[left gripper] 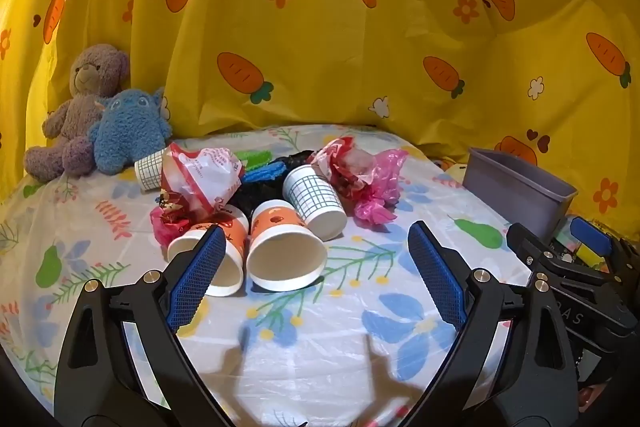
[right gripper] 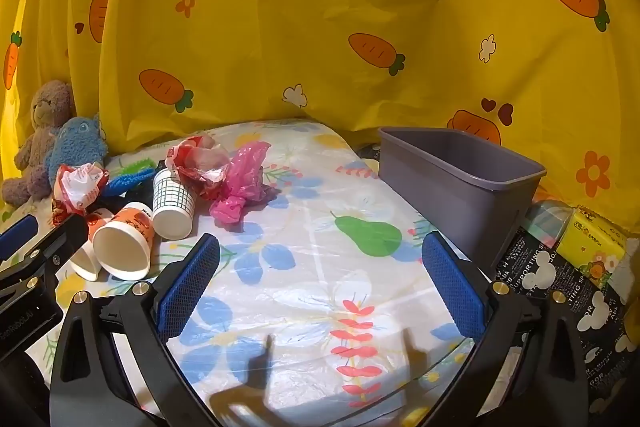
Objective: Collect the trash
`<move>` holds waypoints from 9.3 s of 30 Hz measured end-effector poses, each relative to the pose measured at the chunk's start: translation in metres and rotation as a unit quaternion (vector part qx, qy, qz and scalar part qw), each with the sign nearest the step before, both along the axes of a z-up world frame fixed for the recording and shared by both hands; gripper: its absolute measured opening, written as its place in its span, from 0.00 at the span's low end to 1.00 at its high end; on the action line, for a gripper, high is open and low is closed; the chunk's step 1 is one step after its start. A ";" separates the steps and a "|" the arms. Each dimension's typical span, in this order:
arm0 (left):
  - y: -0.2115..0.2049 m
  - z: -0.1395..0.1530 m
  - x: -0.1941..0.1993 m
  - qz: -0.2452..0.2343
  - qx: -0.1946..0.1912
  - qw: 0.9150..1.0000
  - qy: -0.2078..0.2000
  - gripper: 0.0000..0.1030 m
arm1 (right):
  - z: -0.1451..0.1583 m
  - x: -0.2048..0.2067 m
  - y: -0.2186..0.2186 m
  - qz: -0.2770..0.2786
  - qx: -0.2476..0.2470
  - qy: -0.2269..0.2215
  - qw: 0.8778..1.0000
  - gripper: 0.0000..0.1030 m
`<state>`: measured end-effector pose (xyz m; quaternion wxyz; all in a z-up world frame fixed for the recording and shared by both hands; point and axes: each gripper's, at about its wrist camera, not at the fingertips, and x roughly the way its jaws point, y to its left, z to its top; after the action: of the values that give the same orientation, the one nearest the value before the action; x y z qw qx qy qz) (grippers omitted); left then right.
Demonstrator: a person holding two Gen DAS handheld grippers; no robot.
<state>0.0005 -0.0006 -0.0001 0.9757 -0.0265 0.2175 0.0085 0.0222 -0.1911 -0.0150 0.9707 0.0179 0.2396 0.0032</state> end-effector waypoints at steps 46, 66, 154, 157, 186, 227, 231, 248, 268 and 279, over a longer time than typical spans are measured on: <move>-0.007 0.001 0.004 -0.015 -0.005 1.000 -0.004 0.88 | 0.000 -0.003 -0.007 -0.013 0.013 -0.006 1.000 0.95; -0.008 0.000 0.006 -0.018 -0.006 1.000 -0.004 0.88 | 0.001 -0.002 -0.007 -0.019 0.011 -0.007 1.000 0.95; 0.110 -0.032 -0.008 0.118 -0.025 0.993 0.008 0.83 | -0.045 0.060 0.144 0.224 -0.052 0.099 0.968 0.50; 0.112 -0.038 0.002 0.111 -0.025 0.993 0.029 0.76 | -0.046 0.067 0.150 0.225 -0.059 0.106 0.967 0.39; 0.124 -0.068 0.061 0.045 -0.084 0.986 0.136 0.02 | -0.031 0.048 0.095 0.254 -0.003 0.073 0.964 0.04; -0.193 0.021 0.194 -0.282 -0.120 0.945 0.117 0.02 | 0.025 0.120 -0.186 -0.138 0.017 0.032 0.990 0.04; -0.213 0.005 0.224 -0.291 -0.144 0.933 0.157 0.02 | 0.019 0.130 -0.191 -0.143 0.012 0.048 0.988 0.04; -0.242 -0.024 0.251 -0.301 -0.157 0.920 0.196 0.02 | 0.001 0.141 -0.203 -0.150 0.010 0.073 0.986 0.04; -0.178 -0.002 0.210 -0.210 -0.135 0.963 0.099 0.89 | 0.009 0.122 -0.200 -0.170 0.005 0.032 0.985 0.68; -0.142 0.007 0.175 -0.167 -0.107 0.977 0.075 0.89 | 0.020 0.099 -0.177 -0.149 0.009 0.002 0.989 0.73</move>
<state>0.1751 -0.1427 0.0068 0.9356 -0.0935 0.2913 -0.1762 0.1208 -0.3685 0.0045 0.9597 0.0619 0.2361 -0.1390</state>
